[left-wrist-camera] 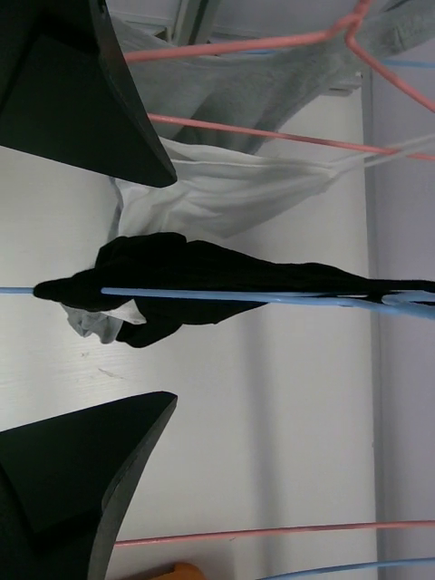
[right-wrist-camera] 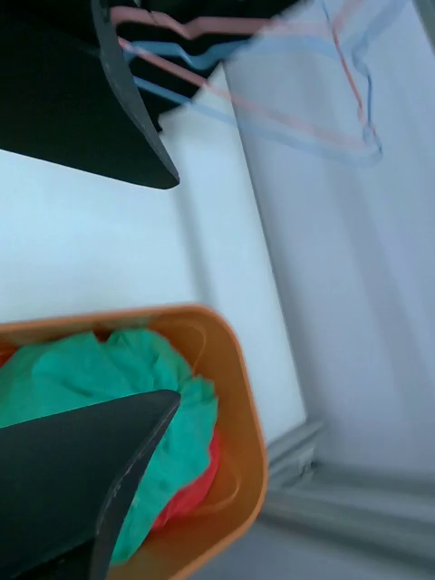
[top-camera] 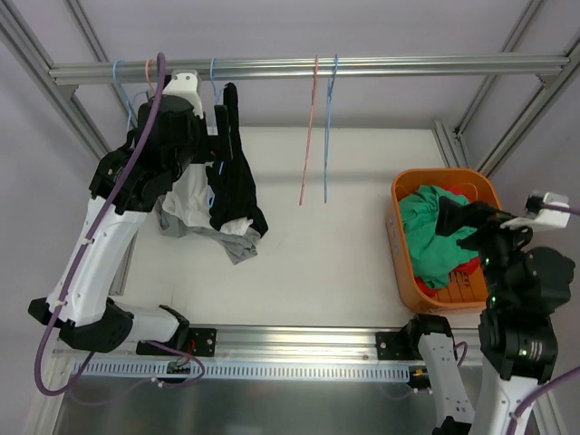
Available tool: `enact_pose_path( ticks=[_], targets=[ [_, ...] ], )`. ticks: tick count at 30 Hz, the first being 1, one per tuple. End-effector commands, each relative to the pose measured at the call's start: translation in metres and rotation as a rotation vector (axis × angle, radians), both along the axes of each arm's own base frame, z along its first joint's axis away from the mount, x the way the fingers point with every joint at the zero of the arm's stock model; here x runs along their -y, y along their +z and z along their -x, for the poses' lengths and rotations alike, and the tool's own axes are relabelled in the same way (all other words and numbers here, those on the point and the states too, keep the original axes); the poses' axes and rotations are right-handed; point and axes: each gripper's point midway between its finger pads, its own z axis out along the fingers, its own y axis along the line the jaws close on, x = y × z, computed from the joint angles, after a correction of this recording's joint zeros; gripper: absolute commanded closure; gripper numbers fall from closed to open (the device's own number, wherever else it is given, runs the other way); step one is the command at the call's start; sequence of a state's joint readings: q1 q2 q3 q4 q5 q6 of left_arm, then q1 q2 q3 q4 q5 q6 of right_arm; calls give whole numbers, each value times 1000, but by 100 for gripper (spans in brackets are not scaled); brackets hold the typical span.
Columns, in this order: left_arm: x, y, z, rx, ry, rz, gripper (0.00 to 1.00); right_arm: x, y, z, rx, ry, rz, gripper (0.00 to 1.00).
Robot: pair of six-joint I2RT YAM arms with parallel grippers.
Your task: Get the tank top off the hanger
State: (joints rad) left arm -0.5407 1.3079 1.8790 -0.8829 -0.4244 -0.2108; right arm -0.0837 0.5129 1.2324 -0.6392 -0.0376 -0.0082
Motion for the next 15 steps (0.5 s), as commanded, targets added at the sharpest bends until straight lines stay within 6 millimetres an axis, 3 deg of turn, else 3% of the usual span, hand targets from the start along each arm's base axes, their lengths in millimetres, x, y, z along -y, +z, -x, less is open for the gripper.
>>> enact_pose_path(
  ticks=[1, 3, 6, 10, 15],
  targets=[
    [7, 13, -9, 12, -81, -21, 2, -63, -28, -7, -69, 369, -70, 5],
    [6, 8, -21, -7, -73, -34, 9, -91, -26, 0, -67, 534, -131, 8],
    [-1, -4, -43, -44, -53, -47, 19, -112, -29, 6, -58, 681, -183, 12],
    [0, -10, -61, -66, -70, -34, 53, -116, -31, 11, -52, 708, -185, 14],
    [9, -7, -67, -66, -106, -7, 79, -117, -31, 14, -44, 712, -175, 15]
  ],
)
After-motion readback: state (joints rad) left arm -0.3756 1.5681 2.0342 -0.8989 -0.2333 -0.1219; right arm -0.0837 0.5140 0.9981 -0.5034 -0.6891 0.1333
